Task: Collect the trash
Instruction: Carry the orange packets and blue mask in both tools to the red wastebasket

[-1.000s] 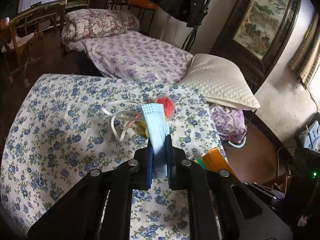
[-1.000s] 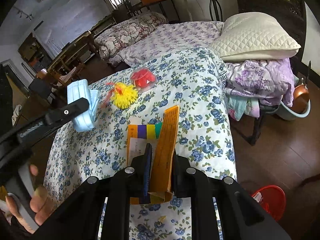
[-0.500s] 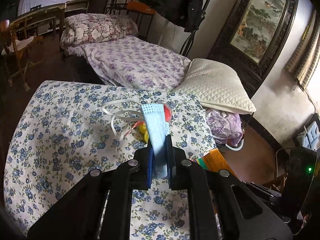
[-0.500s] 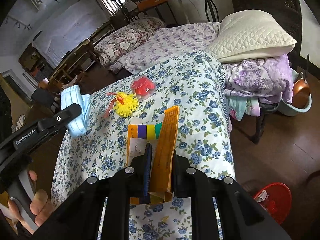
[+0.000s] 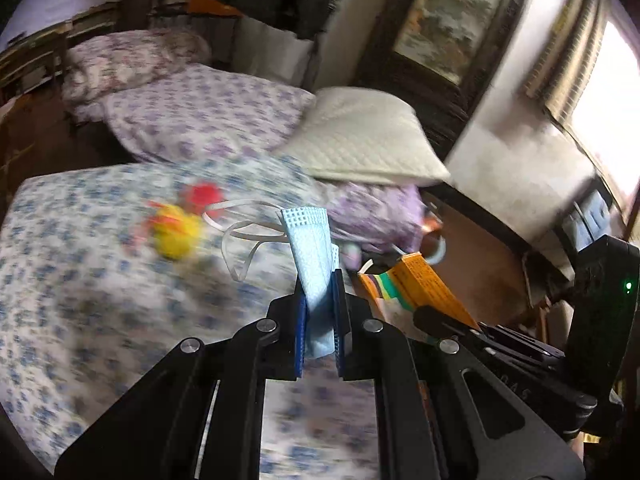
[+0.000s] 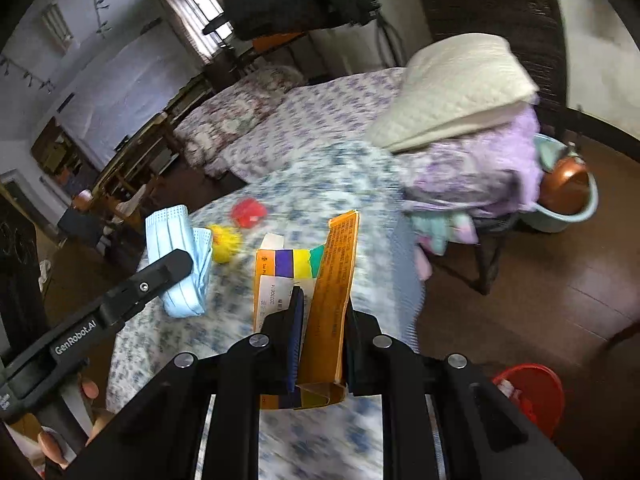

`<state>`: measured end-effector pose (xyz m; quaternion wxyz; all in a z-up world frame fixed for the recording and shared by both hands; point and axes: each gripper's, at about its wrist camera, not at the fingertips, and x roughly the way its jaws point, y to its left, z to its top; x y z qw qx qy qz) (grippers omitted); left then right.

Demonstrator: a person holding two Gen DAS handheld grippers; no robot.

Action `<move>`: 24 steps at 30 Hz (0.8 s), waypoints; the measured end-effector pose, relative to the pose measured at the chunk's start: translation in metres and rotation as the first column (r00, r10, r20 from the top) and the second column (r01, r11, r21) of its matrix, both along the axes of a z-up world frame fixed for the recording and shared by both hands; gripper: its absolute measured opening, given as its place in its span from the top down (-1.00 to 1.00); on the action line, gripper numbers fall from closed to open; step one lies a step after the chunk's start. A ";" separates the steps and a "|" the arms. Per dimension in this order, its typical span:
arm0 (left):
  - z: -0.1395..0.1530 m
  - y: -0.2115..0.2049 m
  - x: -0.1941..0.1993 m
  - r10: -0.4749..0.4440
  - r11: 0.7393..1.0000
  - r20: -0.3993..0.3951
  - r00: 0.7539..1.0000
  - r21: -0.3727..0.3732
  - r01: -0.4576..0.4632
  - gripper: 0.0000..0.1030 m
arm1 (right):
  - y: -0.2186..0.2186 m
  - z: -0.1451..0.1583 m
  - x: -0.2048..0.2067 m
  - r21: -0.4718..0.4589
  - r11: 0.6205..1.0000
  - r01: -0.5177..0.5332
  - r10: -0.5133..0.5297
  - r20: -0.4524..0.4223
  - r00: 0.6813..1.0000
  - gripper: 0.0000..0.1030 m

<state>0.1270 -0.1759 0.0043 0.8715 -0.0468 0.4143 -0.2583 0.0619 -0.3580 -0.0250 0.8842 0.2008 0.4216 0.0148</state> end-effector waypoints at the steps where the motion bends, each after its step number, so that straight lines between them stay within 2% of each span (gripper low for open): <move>1: -0.003 -0.015 -0.006 -0.027 1.000 -0.006 1.000 0.010 0.027 0.76 | -0.008 -0.001 -0.008 -0.010 1.000 0.013 -0.013 -0.005 1.000 0.66; 6: -0.027 -0.096 -0.048 -0.180 0.978 -0.032 0.983 0.097 0.182 0.76 | -0.076 -0.032 -0.073 -0.045 0.991 0.125 -0.128 -0.070 0.989 0.66; 11: -0.067 -0.178 -0.085 -0.310 0.923 -0.126 0.942 0.197 0.330 0.76 | -0.136 -0.085 -0.122 -0.043 0.973 0.225 -0.229 -0.160 0.960 0.66; 13: -0.090 -0.205 -0.092 -0.334 0.901 -0.183 0.925 0.228 0.370 0.76 | -0.157 -0.115 -0.136 -0.040 0.967 0.253 -0.256 -0.202 0.945 0.66; 17: -0.152 -0.257 -0.106 -0.353 0.828 -0.314 0.881 0.333 0.451 0.75 | -0.186 -0.171 -0.151 -0.010 0.958 0.288 -0.280 -0.266 0.922 0.66; 20: -0.194 -0.280 -0.114 -0.351 0.781 -0.400 0.846 0.374 0.501 0.75 | -0.196 -0.206 -0.155 0.017 0.954 0.298 -0.279 -0.307 0.910 0.66; 22: -0.215 -0.291 -0.118 -0.349 0.756 -0.428 0.834 0.397 0.520 0.75 | -0.198 -0.222 -0.155 0.033 0.954 0.298 -0.272 -0.325 0.906 0.66; 24: -0.229 -0.295 -0.118 -0.342 0.747 -0.448 0.826 0.404 0.528 0.75 | -0.201 -0.238 -0.157 0.043 0.955 0.293 -0.262 -0.338 0.904 0.65</move>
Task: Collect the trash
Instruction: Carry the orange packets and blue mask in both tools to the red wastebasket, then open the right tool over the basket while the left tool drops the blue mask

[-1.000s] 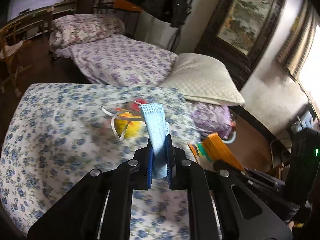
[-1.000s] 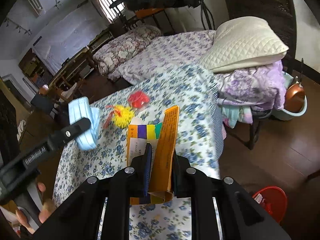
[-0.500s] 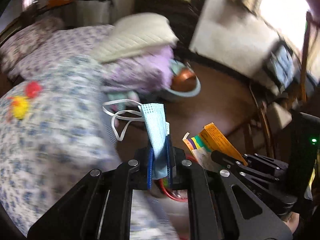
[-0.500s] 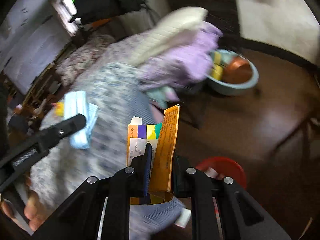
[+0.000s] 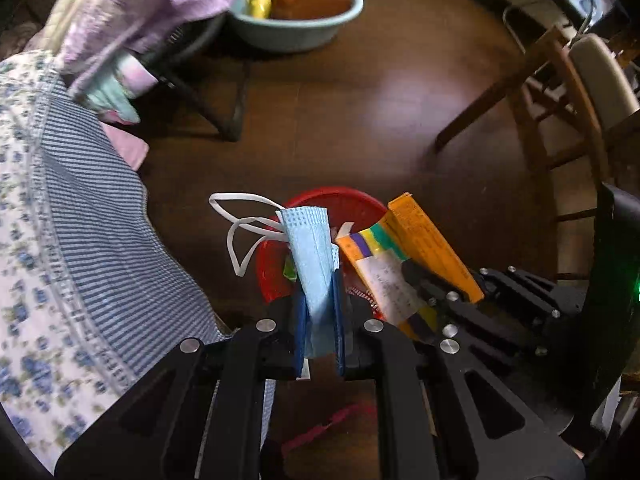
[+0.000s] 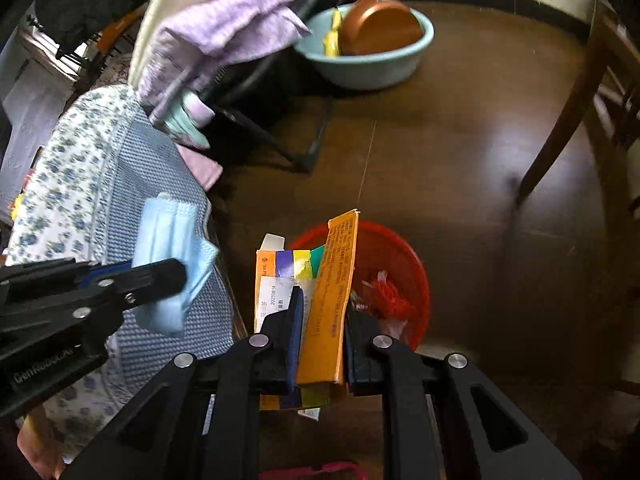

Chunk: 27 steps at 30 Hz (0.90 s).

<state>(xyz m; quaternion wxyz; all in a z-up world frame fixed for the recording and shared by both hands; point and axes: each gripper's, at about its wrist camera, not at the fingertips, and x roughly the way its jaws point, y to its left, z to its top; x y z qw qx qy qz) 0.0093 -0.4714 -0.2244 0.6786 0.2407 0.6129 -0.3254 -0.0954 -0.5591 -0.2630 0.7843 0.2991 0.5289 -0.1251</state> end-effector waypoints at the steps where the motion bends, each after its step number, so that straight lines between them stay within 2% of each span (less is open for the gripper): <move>1: -0.003 0.000 0.002 0.003 1.000 -0.007 1.000 0.005 -0.003 0.75 | -0.001 -0.003 0.000 0.002 1.000 -0.001 0.001 -0.002 1.000 0.65; 8: -0.023 -0.008 0.005 0.017 0.999 -0.017 1.000 0.049 -0.016 0.75 | -0.005 -0.029 -0.002 0.032 0.999 0.012 -0.012 -0.019 1.000 0.65; 11: -0.023 -0.009 0.006 0.018 0.999 -0.014 1.000 0.049 -0.017 0.75 | -0.004 -0.039 0.000 0.034 0.999 0.016 -0.015 -0.033 0.999 0.57; 12: -0.023 -0.009 0.008 0.019 0.999 -0.012 1.000 0.048 -0.018 0.75 | -0.003 -0.042 0.004 0.030 0.999 0.016 -0.015 -0.039 0.999 0.27; 14: -0.023 -0.009 0.007 0.026 0.999 -0.012 1.000 0.048 -0.026 0.75 | -0.002 -0.048 0.006 0.000 1.000 0.017 -0.017 -0.055 0.998 -0.13; 20: -0.029 -0.011 0.011 0.048 0.998 -0.026 0.999 0.053 -0.047 0.72 | -0.005 -0.056 -0.001 -0.001 1.000 0.021 -0.021 -0.089 0.996 -0.12; 21: -0.031 -0.011 0.013 0.056 0.997 -0.035 0.998 0.054 -0.054 0.66 | -0.006 -0.056 -0.004 -0.001 1.000 0.022 -0.022 -0.093 0.995 -0.12; 27: -0.038 -0.013 0.016 0.068 0.997 -0.068 0.995 0.047 -0.065 0.57 | -0.007 -0.050 -0.017 0.000 1.000 0.027 -0.026 -0.102 0.994 -0.16</move>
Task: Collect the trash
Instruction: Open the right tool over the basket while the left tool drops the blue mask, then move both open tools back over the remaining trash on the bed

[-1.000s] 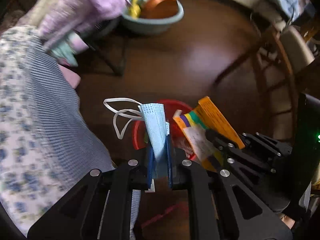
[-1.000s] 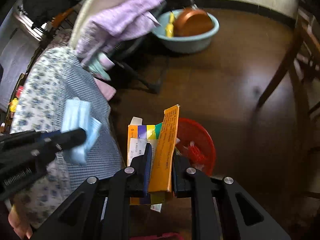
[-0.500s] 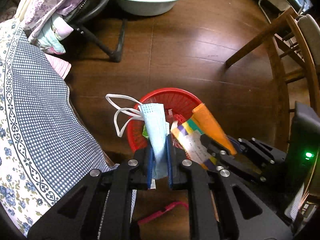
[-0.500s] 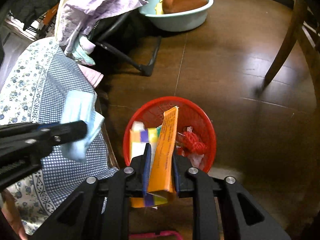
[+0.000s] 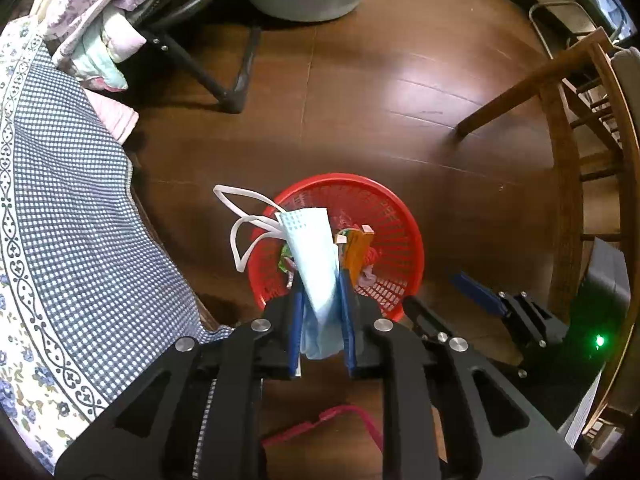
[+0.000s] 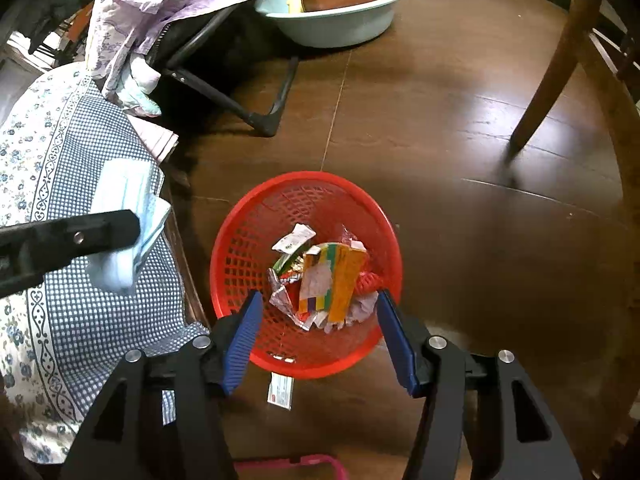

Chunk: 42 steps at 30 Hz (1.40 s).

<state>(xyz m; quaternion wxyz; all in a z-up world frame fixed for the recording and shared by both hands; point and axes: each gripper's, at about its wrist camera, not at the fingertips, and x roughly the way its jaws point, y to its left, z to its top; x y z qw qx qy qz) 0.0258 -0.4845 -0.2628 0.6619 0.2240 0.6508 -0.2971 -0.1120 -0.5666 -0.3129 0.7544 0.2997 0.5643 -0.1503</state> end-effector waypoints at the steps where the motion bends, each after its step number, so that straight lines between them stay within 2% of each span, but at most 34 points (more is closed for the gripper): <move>1: 0.000 0.000 0.000 0.001 1.000 -0.005 1.000 -0.007 -0.001 0.52 | 0.000 0.001 -0.001 -0.001 1.000 -0.001 0.001 0.000 1.000 -0.16; 2: 0.000 -0.001 0.000 0.001 1.000 -0.010 1.000 -0.016 -0.001 0.47 | 0.000 0.003 -0.003 -0.002 1.000 -0.003 0.003 0.000 1.000 -0.16; 7: 0.003 -0.006 -0.001 -0.003 0.999 -0.026 1.000 -0.047 0.002 -0.05 | 0.003 0.012 -0.009 -0.016 1.000 -0.017 0.017 -0.006 1.000 -0.16; 12: 0.008 -0.006 -0.001 0.001 0.998 -0.017 1.000 -0.062 -0.003 -0.17 | 0.003 0.019 -0.019 -0.027 0.999 -0.020 0.020 -0.020 1.000 -0.16; 15: 0.018 -0.003 0.000 0.011 0.996 -0.009 1.000 -0.094 -0.011 -0.17 | 0.004 0.026 -0.021 -0.037 0.999 -0.025 0.024 -0.026 0.999 -0.16; 18: 0.045 0.002 0.002 0.021 0.983 0.023 1.000 -0.183 -0.017 -0.17 | 0.007 0.037 -0.020 -0.051 0.998 -0.036 0.035 -0.020 0.999 -0.16; 21: 0.084 0.011 0.003 0.038 0.958 0.077 0.996 -0.288 -0.014 -0.18 | 0.014 0.056 -0.013 -0.078 0.996 -0.053 0.053 0.000 0.999 -0.18; 25: 0.134 0.035 0.005 0.077 0.926 0.145 0.986 -0.377 -0.017 -0.36 | 0.028 0.091 0.000 -0.132 0.988 -0.081 0.087 0.037 0.996 -0.37; 29: 0.184 0.080 0.010 0.137 0.896 0.211 0.968 -0.443 -0.030 -0.54 | 0.045 0.129 0.013 -0.187 0.976 -0.110 0.127 0.081 0.989 -0.56; 31: 0.206 0.110 0.015 0.185 0.888 0.270 0.945 -0.458 -0.043 -0.71 | 0.059 0.151 0.022 -0.215 0.968 -0.131 0.157 0.110 0.981 -0.58; 34: 0.232 0.164 0.028 0.278 0.875 0.324 0.904 -0.475 -0.099 -0.73 | 0.081 0.180 0.034 -0.252 0.954 -0.161 0.202 0.147 0.968 -0.71; 37: 0.251 0.228 0.046 0.400 0.850 0.351 0.847 -0.487 -0.200 -0.74 | 0.106 0.205 0.052 -0.269 0.941 -0.207 0.261 0.181 0.948 -0.71; 39: 0.263 0.273 0.059 0.485 0.828 0.378 0.789 -0.489 -0.275 -0.75 | 0.126 0.219 0.066 -0.283 0.927 -0.245 0.306 0.196 0.932 -0.71; 42: 0.277 0.343 0.082 0.610 0.778 0.440 0.659 -0.491 -0.392 -0.85 | 0.161 0.239 0.090 -0.307 0.902 -0.304 0.376 0.211 0.903 -0.71</move>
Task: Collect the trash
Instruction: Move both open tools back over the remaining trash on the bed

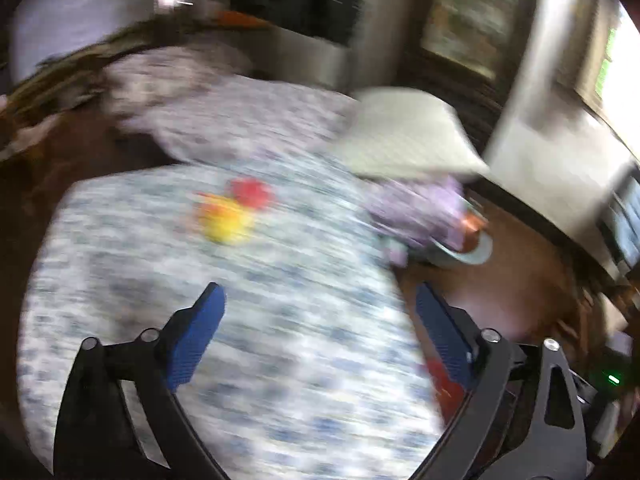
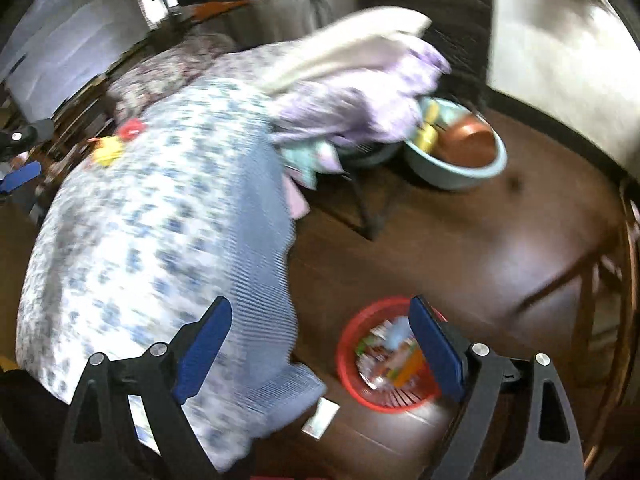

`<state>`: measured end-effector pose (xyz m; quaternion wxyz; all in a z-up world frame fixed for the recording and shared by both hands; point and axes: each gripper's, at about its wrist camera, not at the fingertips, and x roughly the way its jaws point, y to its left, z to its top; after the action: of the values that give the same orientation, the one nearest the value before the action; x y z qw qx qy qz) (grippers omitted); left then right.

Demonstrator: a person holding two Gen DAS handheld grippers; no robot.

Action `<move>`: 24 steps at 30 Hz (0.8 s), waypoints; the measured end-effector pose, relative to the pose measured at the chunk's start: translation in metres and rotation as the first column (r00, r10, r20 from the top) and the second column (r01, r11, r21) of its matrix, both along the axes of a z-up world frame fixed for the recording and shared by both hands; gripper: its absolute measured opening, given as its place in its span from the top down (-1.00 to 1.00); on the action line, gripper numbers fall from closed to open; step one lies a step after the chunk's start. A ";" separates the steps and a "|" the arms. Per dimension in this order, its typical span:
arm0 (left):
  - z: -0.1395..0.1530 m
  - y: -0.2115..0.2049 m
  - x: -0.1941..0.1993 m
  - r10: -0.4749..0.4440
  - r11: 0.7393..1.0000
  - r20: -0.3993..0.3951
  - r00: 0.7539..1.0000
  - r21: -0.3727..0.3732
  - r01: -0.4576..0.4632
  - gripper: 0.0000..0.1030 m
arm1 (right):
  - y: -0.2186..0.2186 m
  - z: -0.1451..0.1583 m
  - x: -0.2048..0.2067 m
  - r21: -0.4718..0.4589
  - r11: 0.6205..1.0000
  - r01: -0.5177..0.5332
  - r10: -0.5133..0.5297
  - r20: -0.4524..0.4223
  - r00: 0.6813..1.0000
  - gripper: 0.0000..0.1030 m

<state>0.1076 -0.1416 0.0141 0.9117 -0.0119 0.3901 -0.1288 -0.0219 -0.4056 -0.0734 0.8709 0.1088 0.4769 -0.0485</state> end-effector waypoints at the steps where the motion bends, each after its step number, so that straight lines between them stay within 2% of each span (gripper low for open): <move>1: 0.002 0.014 0.006 0.042 0.999 0.010 0.999 0.004 -0.042 -0.86 | 0.013 0.007 0.009 -0.007 1.000 -0.025 0.025 0.009 1.000 -0.71; 2: 0.003 0.034 0.015 0.099 0.995 0.021 0.995 0.008 -0.099 -0.86 | 0.023 0.014 0.017 -0.013 0.999 -0.044 0.044 0.016 0.999 -0.71; 5: 0.001 0.078 0.035 0.195 0.981 0.012 0.981 -0.009 -0.195 -0.86 | 0.059 0.035 0.038 -0.039 0.993 -0.108 0.109 0.045 0.993 -0.75; 9: -0.004 0.111 0.047 0.253 0.967 -0.031 0.967 -0.027 -0.254 -0.86 | 0.105 0.055 0.066 -0.074 0.980 -0.186 0.191 0.067 0.979 -0.84; 12: -0.001 0.125 0.051 0.274 0.962 -0.021 0.962 0.019 -0.274 -0.86 | 0.136 0.059 0.087 -0.078 0.968 -0.237 0.242 0.066 0.968 -0.84; 14: 0.001 0.134 0.051 0.318 0.946 0.017 0.948 0.064 -0.319 -0.86 | 0.156 0.062 0.106 -0.078 0.962 -0.260 0.266 0.082 0.960 -0.84; 16: 0.003 0.147 0.051 0.361 0.929 0.043 0.932 0.075 -0.363 -0.86 | 0.172 0.063 0.121 -0.075 0.957 -0.280 0.287 0.102 0.953 -0.84; 19: 0.003 0.168 0.054 0.410 0.911 0.031 0.912 0.034 -0.411 -0.86 | 0.203 0.061 0.155 -0.093 0.933 -0.349 0.358 0.114 0.927 -0.85; 21: 0.003 0.178 0.056 0.436 0.900 0.019 0.900 0.012 -0.436 -0.86 | 0.227 0.057 0.181 -0.145 0.912 -0.384 0.401 0.120 0.908 -0.85; 24: 0.005 0.187 0.057 0.454 0.891 0.009 0.891 -0.018 -0.453 -0.86 | 0.245 0.049 0.209 -0.151 0.901 -0.407 0.425 0.116 0.898 -0.85</move>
<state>0.1650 0.0451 0.0191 0.9190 -0.1088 0.3695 0.0842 0.1868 -0.1603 -0.0246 0.8986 -0.0461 0.4202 0.1179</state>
